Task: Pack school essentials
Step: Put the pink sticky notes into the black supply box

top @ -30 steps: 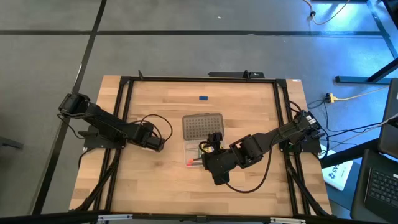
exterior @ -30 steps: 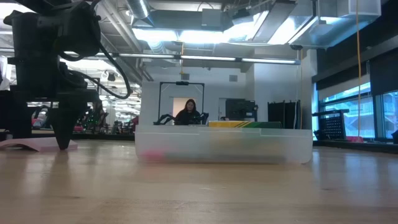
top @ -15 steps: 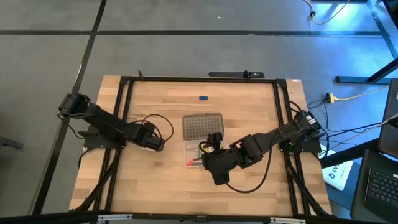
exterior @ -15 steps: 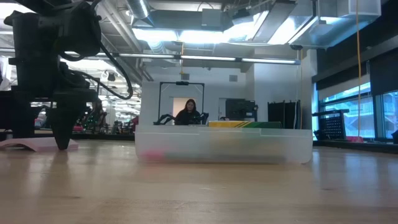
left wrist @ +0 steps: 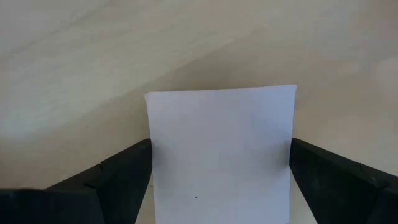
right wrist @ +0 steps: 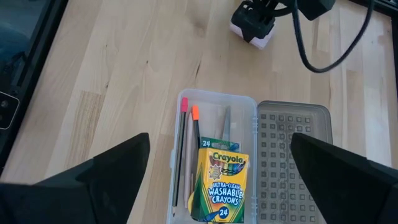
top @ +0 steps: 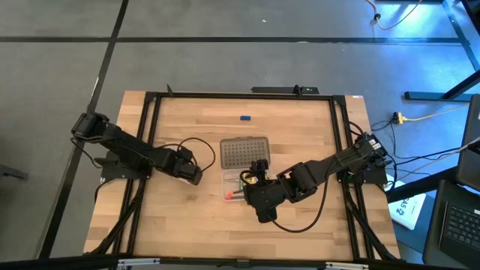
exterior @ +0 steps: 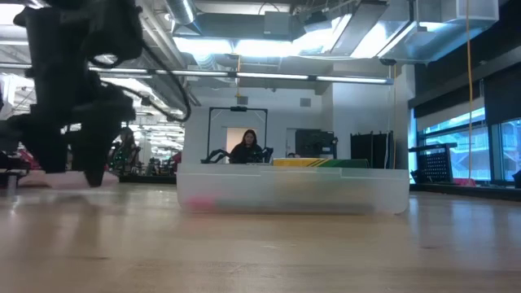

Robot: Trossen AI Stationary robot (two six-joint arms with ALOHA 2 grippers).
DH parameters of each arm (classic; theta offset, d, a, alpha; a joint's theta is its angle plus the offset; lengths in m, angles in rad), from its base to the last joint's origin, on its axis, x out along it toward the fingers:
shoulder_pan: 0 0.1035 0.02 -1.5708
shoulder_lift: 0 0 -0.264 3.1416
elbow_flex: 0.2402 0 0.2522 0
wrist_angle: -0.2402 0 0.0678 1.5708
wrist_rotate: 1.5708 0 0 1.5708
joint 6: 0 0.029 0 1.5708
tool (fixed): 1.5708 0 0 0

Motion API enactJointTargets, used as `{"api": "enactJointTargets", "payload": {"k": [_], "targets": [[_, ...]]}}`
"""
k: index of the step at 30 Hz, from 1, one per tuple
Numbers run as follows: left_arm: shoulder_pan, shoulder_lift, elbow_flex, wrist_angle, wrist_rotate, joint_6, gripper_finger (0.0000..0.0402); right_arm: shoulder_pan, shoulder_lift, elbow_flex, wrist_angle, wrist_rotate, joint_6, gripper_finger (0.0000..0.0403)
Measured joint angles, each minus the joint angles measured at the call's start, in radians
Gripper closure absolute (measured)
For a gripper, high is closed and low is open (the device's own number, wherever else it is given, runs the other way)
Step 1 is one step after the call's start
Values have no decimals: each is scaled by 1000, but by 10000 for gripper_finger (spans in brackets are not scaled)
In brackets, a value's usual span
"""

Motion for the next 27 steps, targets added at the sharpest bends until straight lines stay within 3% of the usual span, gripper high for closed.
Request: {"api": "enactJointTargets", "payload": {"k": [8, 17, 27], "targets": [[-1, -1, 142, -18, 8, 160, 47, 0, 0, 0, 14, 0, 0, 14], [-38, -2, 306, -18, 7, 556, 49, 0, 0, 0, 40, 0, 0, 14], [-75, 6, 322, 42, 4, 655, 49, 0, 0, 0, 49, 0, -16, 14]]}}
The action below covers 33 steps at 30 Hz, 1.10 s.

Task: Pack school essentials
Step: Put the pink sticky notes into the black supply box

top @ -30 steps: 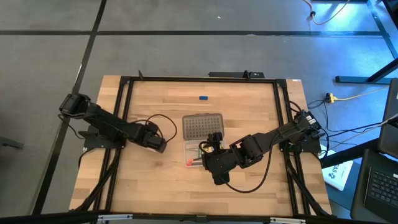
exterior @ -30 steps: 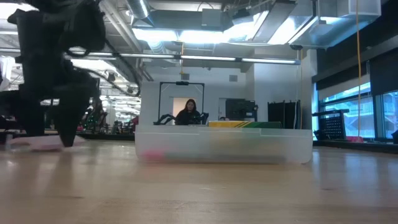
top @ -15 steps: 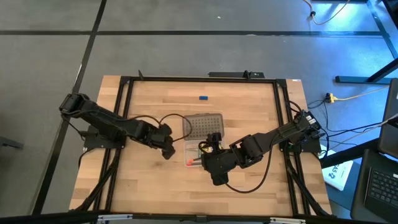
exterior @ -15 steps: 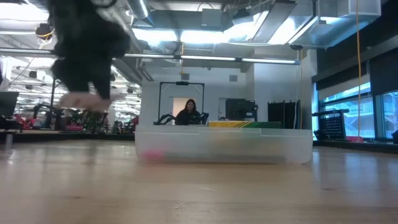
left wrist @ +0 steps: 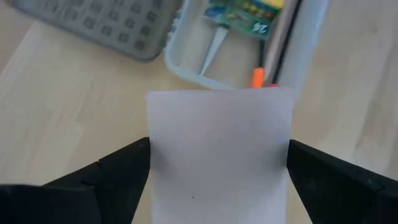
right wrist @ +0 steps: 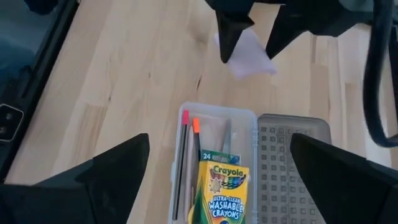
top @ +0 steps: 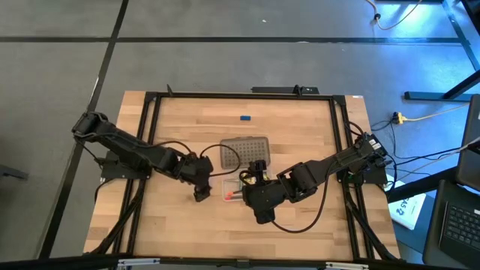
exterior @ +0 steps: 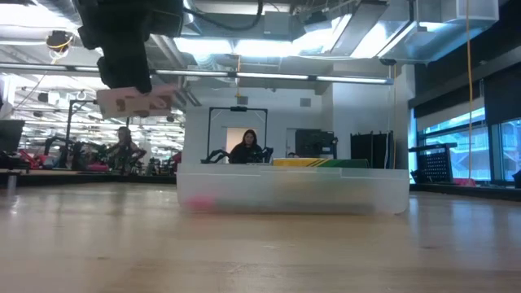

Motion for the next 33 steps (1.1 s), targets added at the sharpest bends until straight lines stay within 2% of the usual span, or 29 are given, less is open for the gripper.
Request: {"api": "enactJointTargets", "payload": {"k": [10, 19, 33], "targets": [[6, 92, 2, 299, -27, 201, 49, 0, -4, 1, -159, 6, 94, 14], [38, 216, 2, 490, -45, 342, 49, 0, -8, 1, -168, 8, 98, 14], [68, 321, 1, 515, -86, 420, 49, 0, -9, 1, -145, 8, 98, 14]]}}
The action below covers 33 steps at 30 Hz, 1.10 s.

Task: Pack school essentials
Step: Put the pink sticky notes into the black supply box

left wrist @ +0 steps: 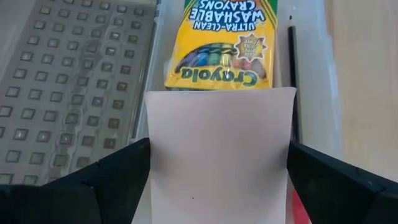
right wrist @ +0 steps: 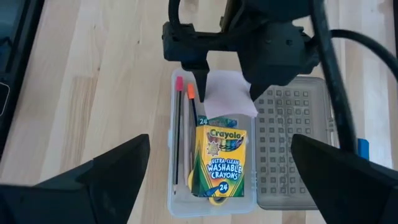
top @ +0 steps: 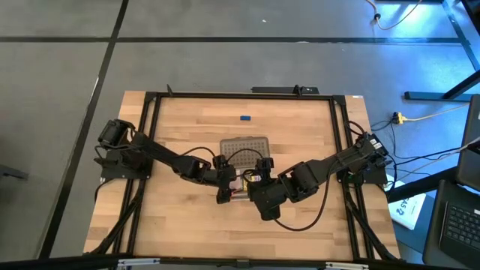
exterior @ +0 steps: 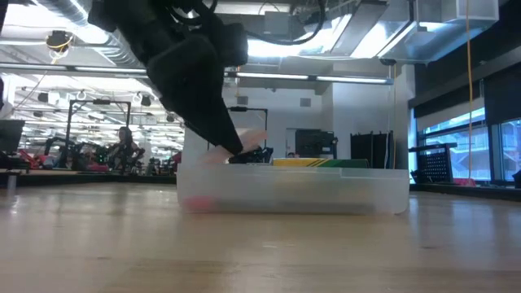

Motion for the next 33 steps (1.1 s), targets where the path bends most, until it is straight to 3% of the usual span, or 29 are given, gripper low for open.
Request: {"api": "enactJointTargets", "payload": {"k": [33], "targets": [[-1, 1, 0, -15, 0, 0, 49, 0, 0, 0, 90, -8, 0, 14]]}}
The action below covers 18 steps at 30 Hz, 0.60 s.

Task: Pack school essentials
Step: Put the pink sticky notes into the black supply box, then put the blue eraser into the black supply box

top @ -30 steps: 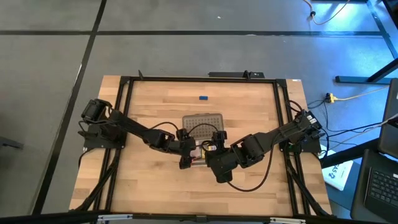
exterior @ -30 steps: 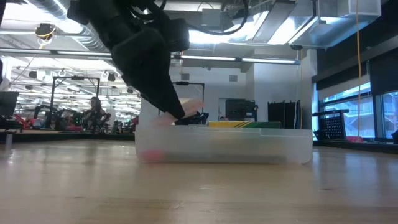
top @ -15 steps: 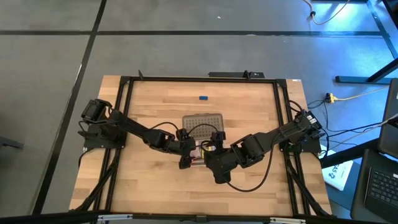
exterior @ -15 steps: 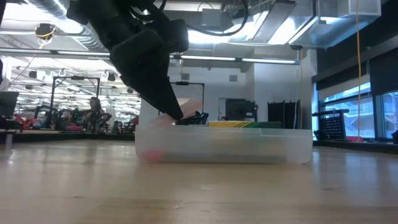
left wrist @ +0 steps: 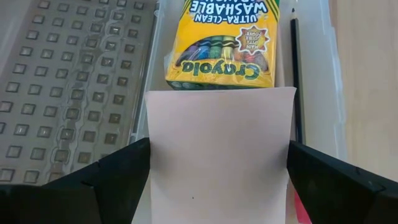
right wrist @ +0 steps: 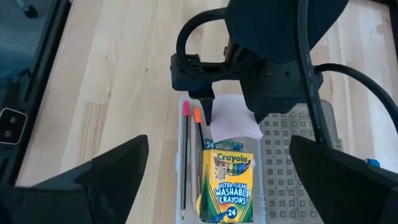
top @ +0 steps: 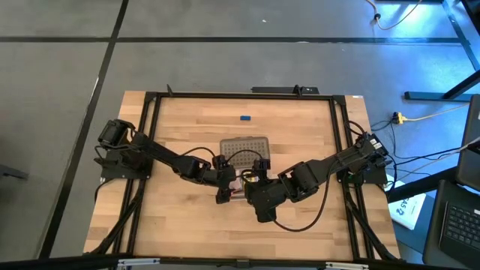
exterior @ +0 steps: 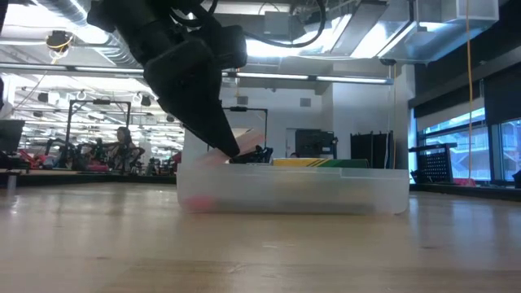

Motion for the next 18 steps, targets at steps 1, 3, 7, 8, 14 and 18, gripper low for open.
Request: {"api": "enactJointTargets", "payload": {"k": [1, 3, 7, 8, 14, 18], "targets": [[0, 0, 0, 0, 0, 0, 49, 0, 0, 0, 0, 0, -1, 14], [0, 0, 0, 0, 1, 0, 48, 0, 0, 0, 0, 0, -2, 14], [0, 0, 0, -6, 13, -1, 38, 0, 0, 0, 0, 0, -2, 14], [0, 0, 0, -6, 14, -1, 33, 0, 0, 0, 0, 0, -1, 14], [0, 0, 0, -6, 16, -8, 4, 0, 0, 0, -1, 0, 0, 14], [0, 0, 0, -4, 26, -9, 3, 0, 0, 0, -1, 0, -2, 14]]}}
